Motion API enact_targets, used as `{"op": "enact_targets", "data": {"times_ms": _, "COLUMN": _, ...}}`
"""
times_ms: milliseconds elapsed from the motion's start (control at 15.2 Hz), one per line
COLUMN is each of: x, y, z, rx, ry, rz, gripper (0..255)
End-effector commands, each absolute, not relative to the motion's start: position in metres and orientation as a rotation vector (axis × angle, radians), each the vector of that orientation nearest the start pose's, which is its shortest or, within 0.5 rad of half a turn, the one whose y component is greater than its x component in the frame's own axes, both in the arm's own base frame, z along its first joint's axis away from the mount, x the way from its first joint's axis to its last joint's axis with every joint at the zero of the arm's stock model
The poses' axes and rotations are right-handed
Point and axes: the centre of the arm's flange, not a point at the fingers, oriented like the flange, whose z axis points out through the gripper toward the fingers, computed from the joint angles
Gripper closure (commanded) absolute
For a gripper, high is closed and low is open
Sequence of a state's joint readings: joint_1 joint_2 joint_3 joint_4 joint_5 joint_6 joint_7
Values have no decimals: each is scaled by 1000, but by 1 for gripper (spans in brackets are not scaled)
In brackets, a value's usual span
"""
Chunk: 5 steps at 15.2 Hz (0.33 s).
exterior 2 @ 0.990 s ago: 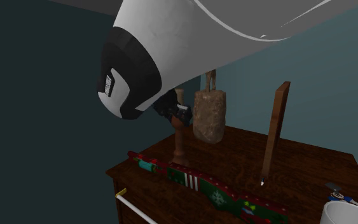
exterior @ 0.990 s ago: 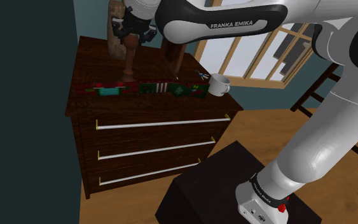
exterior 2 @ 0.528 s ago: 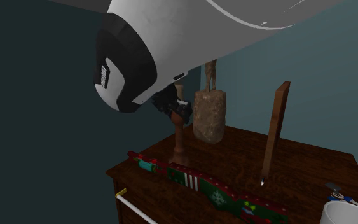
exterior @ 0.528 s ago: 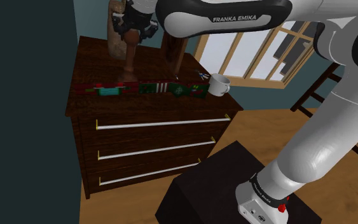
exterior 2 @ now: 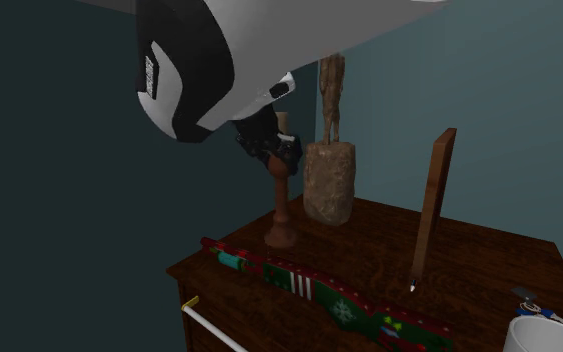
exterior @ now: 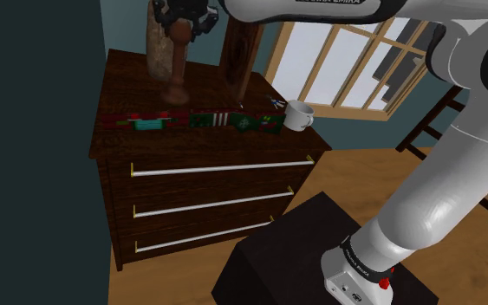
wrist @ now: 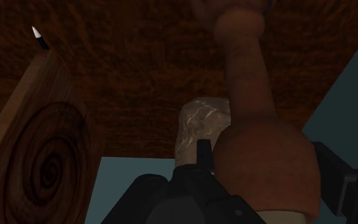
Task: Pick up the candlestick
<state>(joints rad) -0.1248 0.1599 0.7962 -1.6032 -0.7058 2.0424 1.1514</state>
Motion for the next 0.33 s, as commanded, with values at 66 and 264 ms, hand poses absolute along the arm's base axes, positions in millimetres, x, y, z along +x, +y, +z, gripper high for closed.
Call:
{"op": "enact_targets", "data": {"times_ms": 66, "x": 536, "y": 335, "z": 614, "rx": -3036, "ry": 433, "rz": -1019, "gripper": 255}}
{"op": "enact_targets", "data": {"times_ms": 264, "x": 536, "y": 335, "z": 620, "rx": -3036, "ry": 433, "rz": -1019, "gripper": 255}}
